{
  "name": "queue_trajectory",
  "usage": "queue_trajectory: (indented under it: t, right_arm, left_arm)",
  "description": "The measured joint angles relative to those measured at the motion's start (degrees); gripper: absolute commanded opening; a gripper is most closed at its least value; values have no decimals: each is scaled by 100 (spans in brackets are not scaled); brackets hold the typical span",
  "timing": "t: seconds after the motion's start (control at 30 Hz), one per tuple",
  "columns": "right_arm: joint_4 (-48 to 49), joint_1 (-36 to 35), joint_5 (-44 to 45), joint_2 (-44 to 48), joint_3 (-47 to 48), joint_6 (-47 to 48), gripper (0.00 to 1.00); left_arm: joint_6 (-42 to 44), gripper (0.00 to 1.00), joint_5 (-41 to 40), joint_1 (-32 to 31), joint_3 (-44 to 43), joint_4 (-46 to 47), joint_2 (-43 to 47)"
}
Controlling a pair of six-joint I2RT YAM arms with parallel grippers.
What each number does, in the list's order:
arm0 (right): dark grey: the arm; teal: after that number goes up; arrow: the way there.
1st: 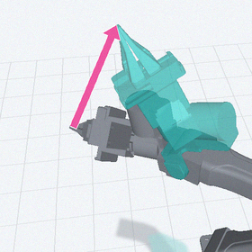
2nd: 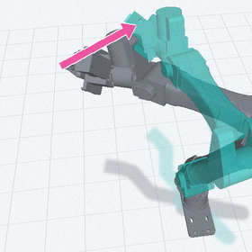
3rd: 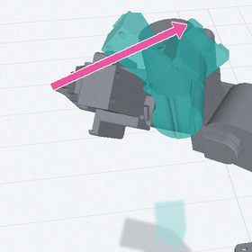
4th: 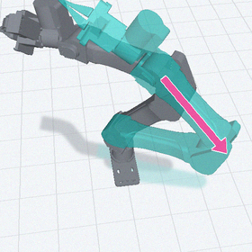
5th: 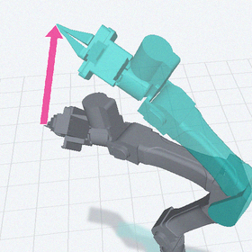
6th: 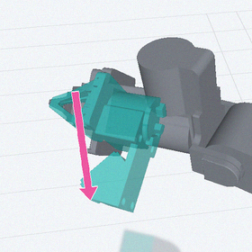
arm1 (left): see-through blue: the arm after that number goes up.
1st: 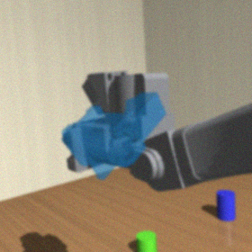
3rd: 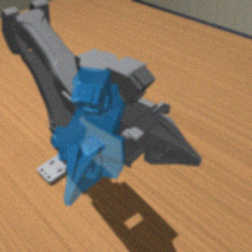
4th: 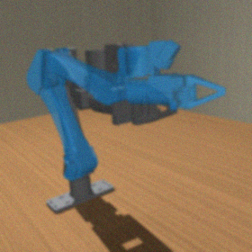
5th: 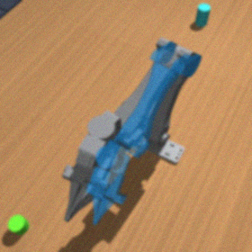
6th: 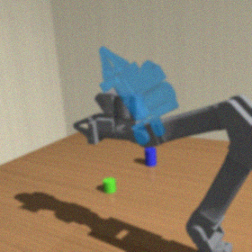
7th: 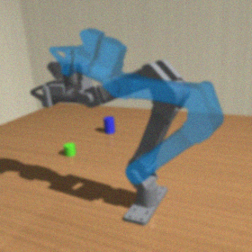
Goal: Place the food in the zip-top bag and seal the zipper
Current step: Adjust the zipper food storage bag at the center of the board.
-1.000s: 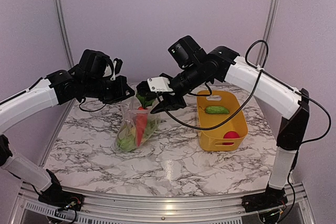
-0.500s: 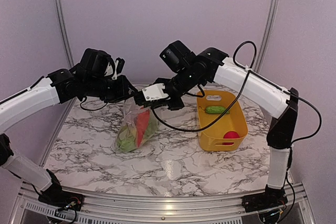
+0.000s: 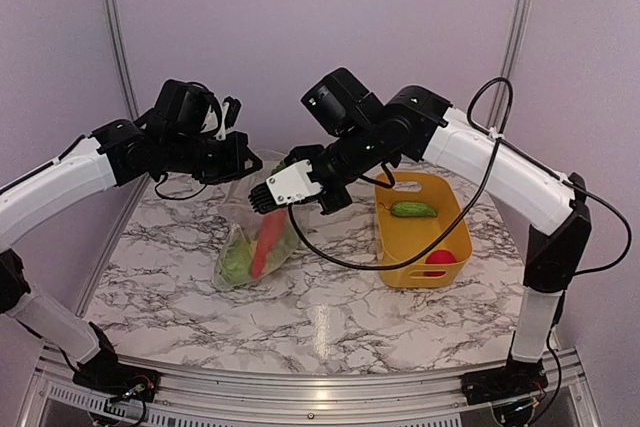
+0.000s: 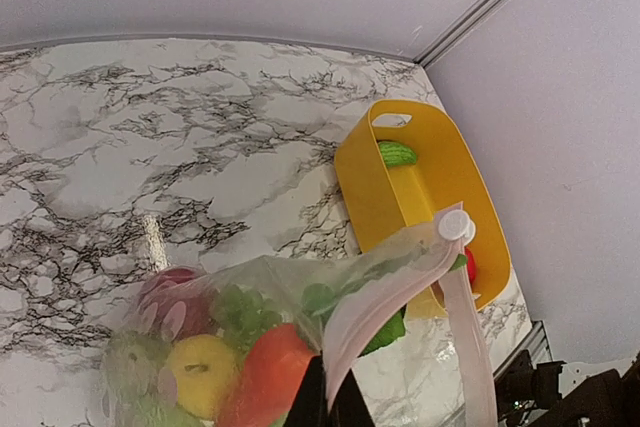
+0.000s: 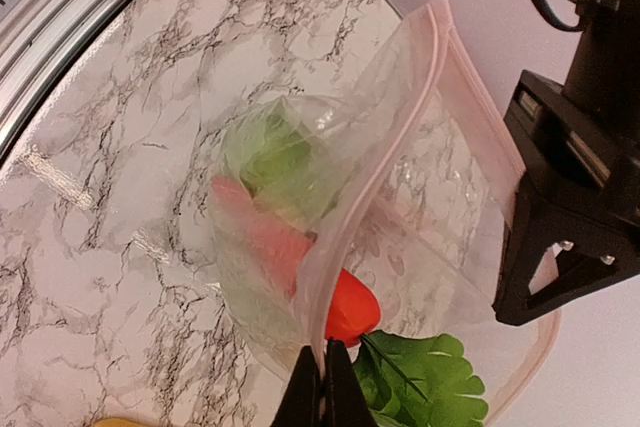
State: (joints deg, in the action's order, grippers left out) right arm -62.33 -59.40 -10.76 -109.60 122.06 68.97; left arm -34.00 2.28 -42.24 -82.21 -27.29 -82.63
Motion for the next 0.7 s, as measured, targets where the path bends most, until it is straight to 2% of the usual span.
queue_trajectory:
  t: [0.07,0.17,0.33,0.5,0.7]
  right_arm:
    - [68,11,2,-7,173,-26,6]
    - [278,20,44,74,92,-131,26]
    - [339,127,-63,26,151,-632,50]
    - [380,494,-586,83,581,-1167,63]
    - [435,1204,-1211,597,376,-1908,61]
  left_arm:
    - [68,0,-46,0,-11,76,59]
    - [170,0,-197,0,57,229,225]
    - [254,0,-205,4,94,201,157]
    - [208,0,-22,4,107,175,-175]
    - [190,0,9,4,105,170,-186]
